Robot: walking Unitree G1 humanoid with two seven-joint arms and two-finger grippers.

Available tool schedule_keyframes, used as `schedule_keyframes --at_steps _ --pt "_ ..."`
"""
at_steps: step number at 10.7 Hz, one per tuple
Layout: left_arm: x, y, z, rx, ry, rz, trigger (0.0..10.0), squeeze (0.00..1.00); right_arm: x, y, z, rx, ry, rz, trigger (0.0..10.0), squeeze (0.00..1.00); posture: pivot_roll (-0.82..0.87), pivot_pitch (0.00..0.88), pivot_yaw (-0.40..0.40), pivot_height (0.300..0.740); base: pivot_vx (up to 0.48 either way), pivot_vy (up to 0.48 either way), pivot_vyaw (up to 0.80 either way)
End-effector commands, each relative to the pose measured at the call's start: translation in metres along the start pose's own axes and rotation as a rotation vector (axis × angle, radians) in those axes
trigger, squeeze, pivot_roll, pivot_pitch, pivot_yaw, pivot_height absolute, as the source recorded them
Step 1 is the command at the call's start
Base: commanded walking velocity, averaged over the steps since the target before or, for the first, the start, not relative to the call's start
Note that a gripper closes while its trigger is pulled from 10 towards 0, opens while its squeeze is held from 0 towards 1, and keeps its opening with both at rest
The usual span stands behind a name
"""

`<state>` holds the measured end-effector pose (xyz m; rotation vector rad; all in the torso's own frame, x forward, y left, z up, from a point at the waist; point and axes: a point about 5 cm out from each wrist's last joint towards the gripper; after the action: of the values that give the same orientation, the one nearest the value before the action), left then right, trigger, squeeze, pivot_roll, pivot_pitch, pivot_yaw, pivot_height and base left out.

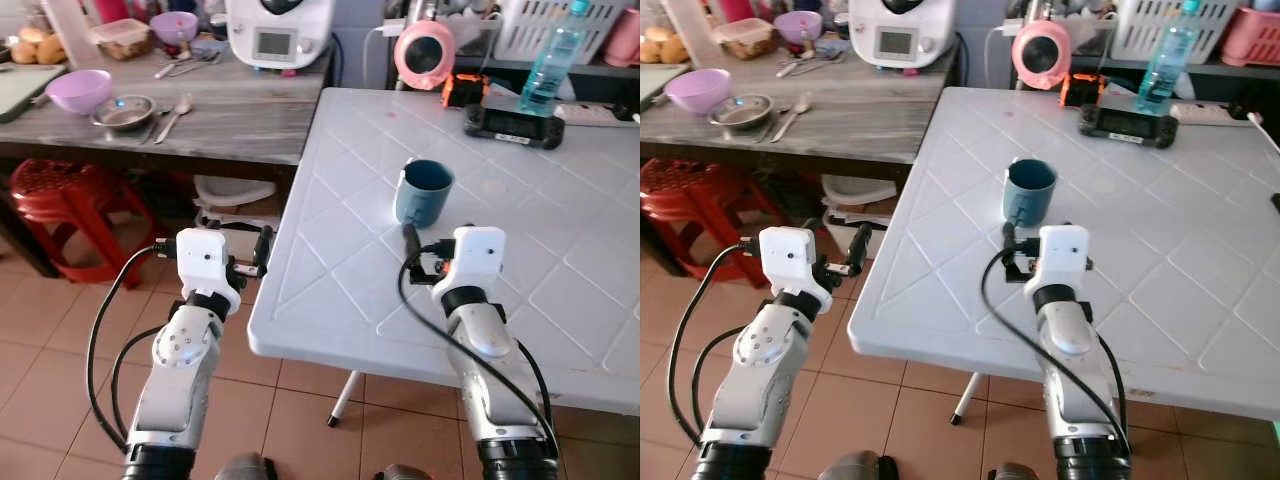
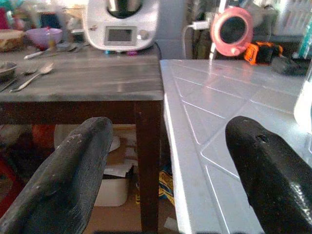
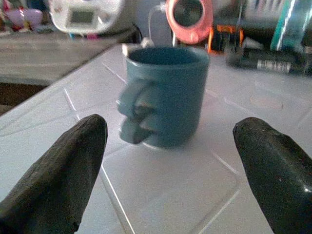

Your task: Setting the table

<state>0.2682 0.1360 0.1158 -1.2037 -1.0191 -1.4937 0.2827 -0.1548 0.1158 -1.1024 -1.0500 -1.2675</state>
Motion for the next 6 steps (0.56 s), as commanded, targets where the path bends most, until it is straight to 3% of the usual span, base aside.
schedule_keyframes --at_steps 1,6 --pt "0.005 -0.002 -0.001 -0.018 0.021 -0.021 10.0 0.0 0.005 0.006 0.0 -0.005 0.01 0.005 10.0 0.0 -0.01 0.0 0.023 0.74 0.0 0.0 0.0" --pt "0.003 -0.01 0.002 -0.023 0.013 0.021 10.0 0.0 0.0 0.016 0.017 0.036 0.063 0.104 10.0 0.0 0.01 0.0 0.039 0.74 0.0 0.0 0.0"
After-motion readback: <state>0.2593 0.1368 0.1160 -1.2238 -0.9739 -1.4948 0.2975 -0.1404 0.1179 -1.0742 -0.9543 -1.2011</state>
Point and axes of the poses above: a point about 5 cm out from each wrist's last joint towards the gripper, its own y axis pointing out of the wrist towards the gripper, its own x axis along the axis of the wrist's last joint, z = x × y, and after that the axes turned 10 degrees about y, right-handed
